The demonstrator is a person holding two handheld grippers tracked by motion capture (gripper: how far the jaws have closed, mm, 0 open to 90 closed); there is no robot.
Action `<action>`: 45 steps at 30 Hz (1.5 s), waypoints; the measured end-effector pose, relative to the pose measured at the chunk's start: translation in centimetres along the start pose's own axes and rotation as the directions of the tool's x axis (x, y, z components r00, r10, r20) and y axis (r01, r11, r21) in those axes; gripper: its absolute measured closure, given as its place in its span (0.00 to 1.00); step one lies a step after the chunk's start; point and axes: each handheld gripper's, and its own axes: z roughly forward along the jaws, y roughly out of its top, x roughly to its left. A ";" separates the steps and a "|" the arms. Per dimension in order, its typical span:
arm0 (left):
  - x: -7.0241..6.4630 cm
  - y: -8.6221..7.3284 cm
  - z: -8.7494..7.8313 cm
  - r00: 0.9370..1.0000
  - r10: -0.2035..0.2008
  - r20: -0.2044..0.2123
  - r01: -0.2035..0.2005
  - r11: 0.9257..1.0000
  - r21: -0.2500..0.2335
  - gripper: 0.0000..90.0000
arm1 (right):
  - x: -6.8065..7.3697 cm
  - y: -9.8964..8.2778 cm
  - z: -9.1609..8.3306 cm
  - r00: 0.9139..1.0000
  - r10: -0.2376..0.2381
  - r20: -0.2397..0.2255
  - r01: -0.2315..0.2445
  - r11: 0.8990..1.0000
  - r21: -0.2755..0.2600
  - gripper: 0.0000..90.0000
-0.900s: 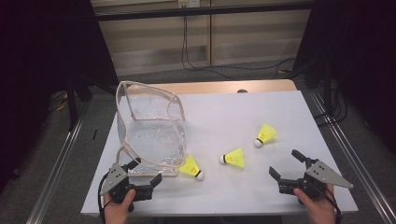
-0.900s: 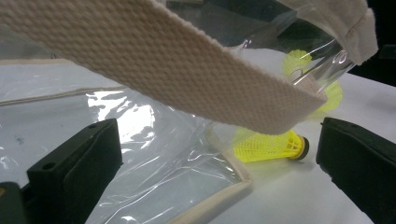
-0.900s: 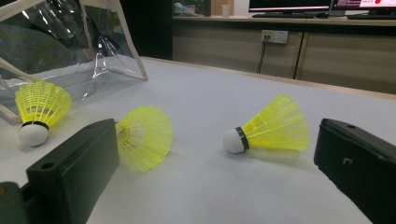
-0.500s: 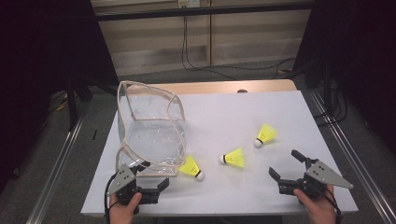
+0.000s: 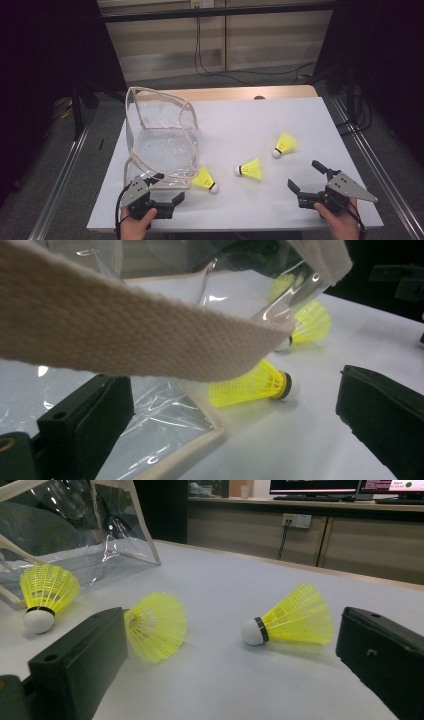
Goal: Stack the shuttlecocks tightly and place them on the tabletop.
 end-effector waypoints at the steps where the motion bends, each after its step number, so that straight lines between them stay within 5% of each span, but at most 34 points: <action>1: -0.2 0.0 0.2 1.000 -0.006 -0.001 0.006 1.000 0.016 0.02 | 0.0 0.0 0.0 1.000 0.001 -0.001 -0.001 1.000 0.004 0.00; 10: -0.8 0.1 0.7 0.999 -0.009 -0.035 0.011 0.999 0.050 0.02 | 0.1 0.0 0.0 1.000 -0.009 -0.005 0.009 1.000 0.005 0.00; 28: -3.2 -0.1 3.7 0.998 -0.002 0.057 -0.006 0.989 0.150 0.07 | 0.2 0.0 0.1 1.000 -0.016 -0.005 0.016 1.000 0.008 0.00; 39: -3.6 0.2 5.3 1.000 -0.005 0.021 0.002 0.988 0.155 0.09 | 0.2 0.0 0.0 1.000 -0.020 -0.008 0.020 1.000 0.007 0.00; 45: -3.7 0.2 5.6 0.999 -0.012 0.034 0.007 0.989 0.150 0.12 | 0.2 0.0 0.0 1.000 -0.020 -0.011 0.020 1.000 0.006 0.00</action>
